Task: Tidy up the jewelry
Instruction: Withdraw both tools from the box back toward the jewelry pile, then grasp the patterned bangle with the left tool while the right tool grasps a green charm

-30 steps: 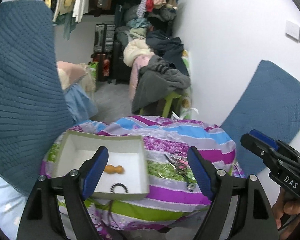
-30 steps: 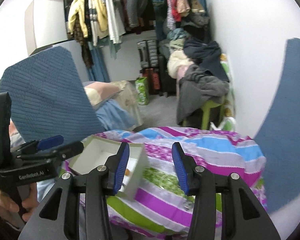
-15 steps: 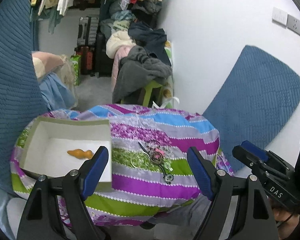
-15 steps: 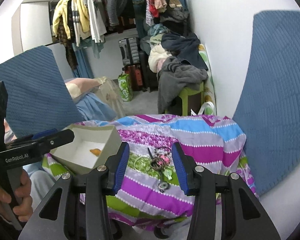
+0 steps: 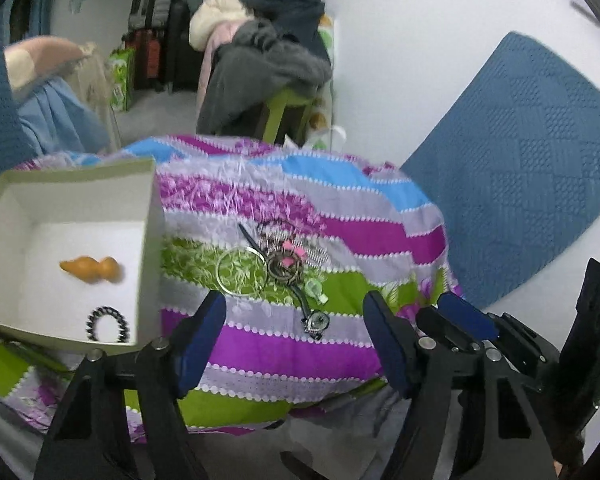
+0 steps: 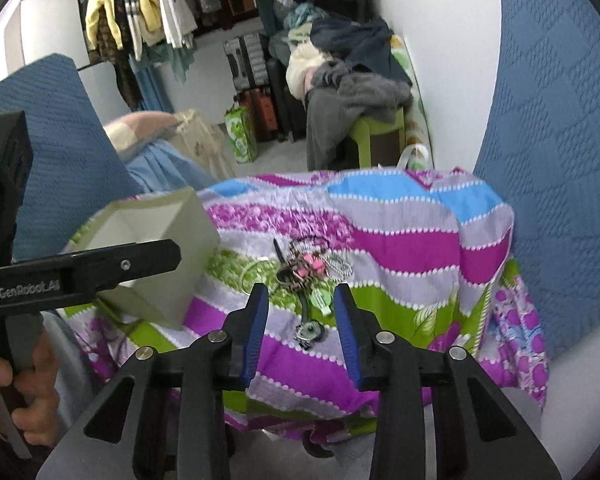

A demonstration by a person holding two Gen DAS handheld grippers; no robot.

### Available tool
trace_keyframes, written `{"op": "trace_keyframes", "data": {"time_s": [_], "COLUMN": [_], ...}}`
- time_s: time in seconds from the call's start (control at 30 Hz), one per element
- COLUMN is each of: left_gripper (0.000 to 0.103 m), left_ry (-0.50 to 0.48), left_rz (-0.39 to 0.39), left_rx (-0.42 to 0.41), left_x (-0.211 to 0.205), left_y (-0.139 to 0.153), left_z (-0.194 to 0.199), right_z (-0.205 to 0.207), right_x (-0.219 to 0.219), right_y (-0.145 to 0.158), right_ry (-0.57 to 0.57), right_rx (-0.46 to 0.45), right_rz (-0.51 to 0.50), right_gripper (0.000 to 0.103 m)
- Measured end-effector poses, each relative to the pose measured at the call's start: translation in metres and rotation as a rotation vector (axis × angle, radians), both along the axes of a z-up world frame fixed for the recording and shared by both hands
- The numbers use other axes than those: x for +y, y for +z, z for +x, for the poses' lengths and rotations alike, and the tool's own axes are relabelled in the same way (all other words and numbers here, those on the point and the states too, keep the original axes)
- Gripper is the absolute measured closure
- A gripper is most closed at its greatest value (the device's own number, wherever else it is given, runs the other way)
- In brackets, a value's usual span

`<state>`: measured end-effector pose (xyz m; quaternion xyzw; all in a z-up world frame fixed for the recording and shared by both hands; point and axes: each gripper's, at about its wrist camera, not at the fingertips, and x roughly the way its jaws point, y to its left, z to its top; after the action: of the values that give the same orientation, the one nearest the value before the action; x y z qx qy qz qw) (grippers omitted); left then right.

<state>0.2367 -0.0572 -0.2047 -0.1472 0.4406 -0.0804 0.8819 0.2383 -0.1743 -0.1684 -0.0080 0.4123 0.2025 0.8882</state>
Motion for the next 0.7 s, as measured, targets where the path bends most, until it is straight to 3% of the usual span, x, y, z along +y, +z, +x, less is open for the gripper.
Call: {"op": "trace_keyframes", "data": {"time_s": [0.3,0.4,0.7], "left_gripper": [0.039,0.049,0.059], "left_ry": [-0.015,-0.02,-0.021], "left_rz": [-0.001,0.006,-0.009], "left_rx": [0.078,0.106,0.154], "left_x": [-0.014,-0.016,-0.018], "left_y": [-0.058,-0.074,-0.111], "left_z": [0.05,0.065,0.097], "right_z": [0.045,0.058,0.081], "right_x": [-0.002,0.0,0.013], "right_y": [-0.06,-0.074,-0.108], "right_ry": [0.002,0.009,0.052], "right_rx": [0.12,0.149,0.198], "right_rz": [-0.002,-0.008,-0.061], "right_gripper": [0.078,0.078,0.078]}}
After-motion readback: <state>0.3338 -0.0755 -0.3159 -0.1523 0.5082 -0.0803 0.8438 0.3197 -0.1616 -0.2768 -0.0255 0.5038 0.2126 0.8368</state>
